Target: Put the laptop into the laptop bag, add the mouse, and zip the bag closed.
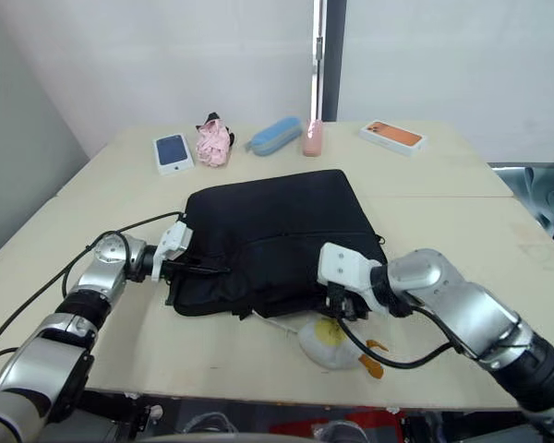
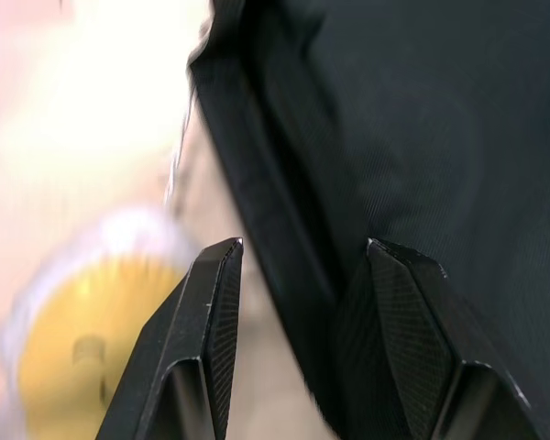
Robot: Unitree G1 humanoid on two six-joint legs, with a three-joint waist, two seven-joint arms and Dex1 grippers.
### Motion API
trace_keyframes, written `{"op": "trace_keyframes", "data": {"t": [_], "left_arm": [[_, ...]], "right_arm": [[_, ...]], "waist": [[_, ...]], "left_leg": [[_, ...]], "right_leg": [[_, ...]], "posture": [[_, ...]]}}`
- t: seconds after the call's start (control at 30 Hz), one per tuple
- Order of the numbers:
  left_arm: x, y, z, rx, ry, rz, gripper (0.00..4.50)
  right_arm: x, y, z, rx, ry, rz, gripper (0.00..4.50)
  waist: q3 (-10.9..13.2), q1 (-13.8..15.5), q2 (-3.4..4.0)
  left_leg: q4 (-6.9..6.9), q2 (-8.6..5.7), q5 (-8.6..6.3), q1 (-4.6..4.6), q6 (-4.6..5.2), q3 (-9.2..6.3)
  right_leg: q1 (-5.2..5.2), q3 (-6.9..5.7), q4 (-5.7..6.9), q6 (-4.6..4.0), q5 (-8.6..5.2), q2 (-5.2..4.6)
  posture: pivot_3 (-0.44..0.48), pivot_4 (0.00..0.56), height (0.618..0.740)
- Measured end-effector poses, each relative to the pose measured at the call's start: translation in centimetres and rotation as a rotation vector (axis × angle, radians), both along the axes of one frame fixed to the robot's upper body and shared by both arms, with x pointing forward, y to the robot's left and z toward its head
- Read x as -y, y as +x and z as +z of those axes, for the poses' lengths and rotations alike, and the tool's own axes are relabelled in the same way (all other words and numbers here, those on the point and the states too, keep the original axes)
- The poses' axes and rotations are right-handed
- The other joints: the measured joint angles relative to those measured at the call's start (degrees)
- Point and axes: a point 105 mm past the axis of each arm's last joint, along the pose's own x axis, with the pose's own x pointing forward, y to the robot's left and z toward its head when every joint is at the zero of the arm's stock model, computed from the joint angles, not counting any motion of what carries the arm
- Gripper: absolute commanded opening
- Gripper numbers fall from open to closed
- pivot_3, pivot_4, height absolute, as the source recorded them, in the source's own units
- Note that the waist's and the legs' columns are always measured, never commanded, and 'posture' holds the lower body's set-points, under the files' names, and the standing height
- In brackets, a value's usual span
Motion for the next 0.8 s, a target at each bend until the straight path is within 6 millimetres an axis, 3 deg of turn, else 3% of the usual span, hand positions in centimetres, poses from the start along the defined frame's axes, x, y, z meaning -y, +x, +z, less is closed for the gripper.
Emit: {"op": "trace_keyframes", "data": {"t": [0.27, 0.57, 0.7, 0.8], "left_arm": [[-0.2, -0.1, 0.0, -0.01, 0.002, 0.007, 0.0], [-0.4, -0.1, 0.0, -0.021, 0.004, 0.016, 0.0], [-0.4, -0.1, 0.1, -0.019, 0.004, 0.014, 0.0], [-0.3, -0.1, 0.2, -0.016, 0.004, 0.012, 0.0]], "right_arm": [[0.1, 0.4, -1.1, 0.102, -0.136, 0.083, 2.25], [-0.9, -0.4, -0.5, 0.089, -0.075, 0.158, 2.25], [-1.0, 0.6, -0.3, 0.161, -0.122, 0.161, 2.25], [-1.0, 0.8, -1.2, 0.167, -0.158, 0.174, 2.25]], "waist": [[0.0, -0.5, 0.02], [0.0, -0.7, 0.06], [-0.1, -0.8, 0.12], [-0.1, -0.8, 0.08]], "left_leg": [[0.02, 0.0, 0.0, 0.02, 0.0, 0.0], [0.06, 0.03, 0.01, 0.05, 0.02, 0.0], [0.11, 0.02, 0.01, 0.04, 0.02, 0.0], [0.11, 0.02, 0.01, 0.03, 0.02, -0.01]], "right_leg": [[0.01, 0.0, 0.04, -0.02, 0.0, 0.04], [0.01, 0.0, 0.14, -0.09, -0.02, 0.08], [0.01, 0.0, 0.17, -0.09, -0.02, 0.07], [0.01, -0.01, 0.18, -0.12, -0.04, 0.08]], "posture": [[0.0, 0.15, 0.74], [0.0, 0.15, 0.74], [0.0, 0.15, 0.74], [0.0, 0.15, 0.74]]}}
